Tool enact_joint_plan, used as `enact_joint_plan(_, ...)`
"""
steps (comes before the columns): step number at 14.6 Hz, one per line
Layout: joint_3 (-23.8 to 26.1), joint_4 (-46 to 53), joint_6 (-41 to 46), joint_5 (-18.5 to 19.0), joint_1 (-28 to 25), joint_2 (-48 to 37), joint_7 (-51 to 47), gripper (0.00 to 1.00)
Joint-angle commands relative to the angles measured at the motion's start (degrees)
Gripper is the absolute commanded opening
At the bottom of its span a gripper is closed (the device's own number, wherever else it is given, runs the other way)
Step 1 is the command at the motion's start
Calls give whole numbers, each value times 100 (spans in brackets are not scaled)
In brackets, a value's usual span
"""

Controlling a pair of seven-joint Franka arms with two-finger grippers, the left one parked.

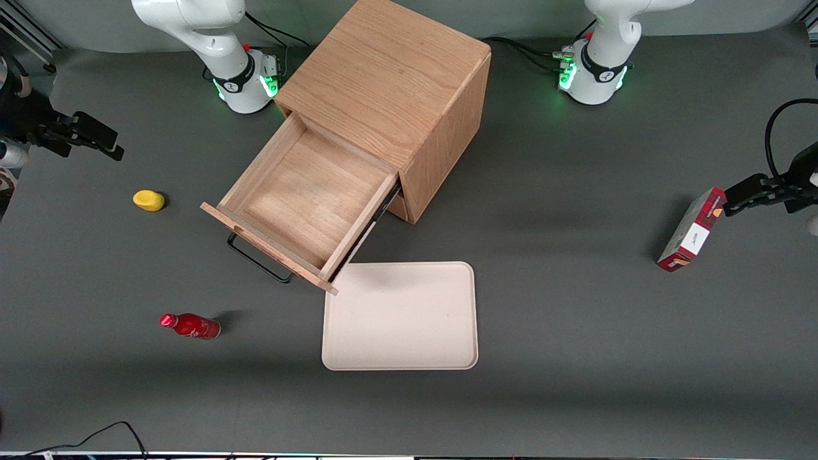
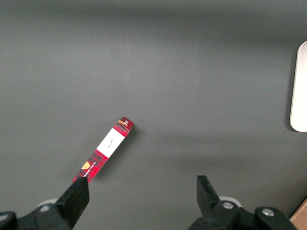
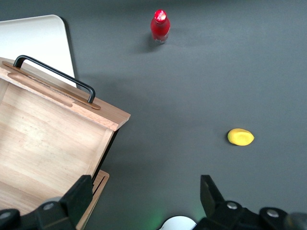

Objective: Close top drawer

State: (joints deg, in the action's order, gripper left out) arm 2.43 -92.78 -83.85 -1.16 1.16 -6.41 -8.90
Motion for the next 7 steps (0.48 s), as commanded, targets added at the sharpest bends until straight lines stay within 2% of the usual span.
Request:
enact_joint_plan(1,-67,163,114,-7,69,105,161,100)
enact_joint_plan(7,-155,137,158,-34,43,132,495,100)
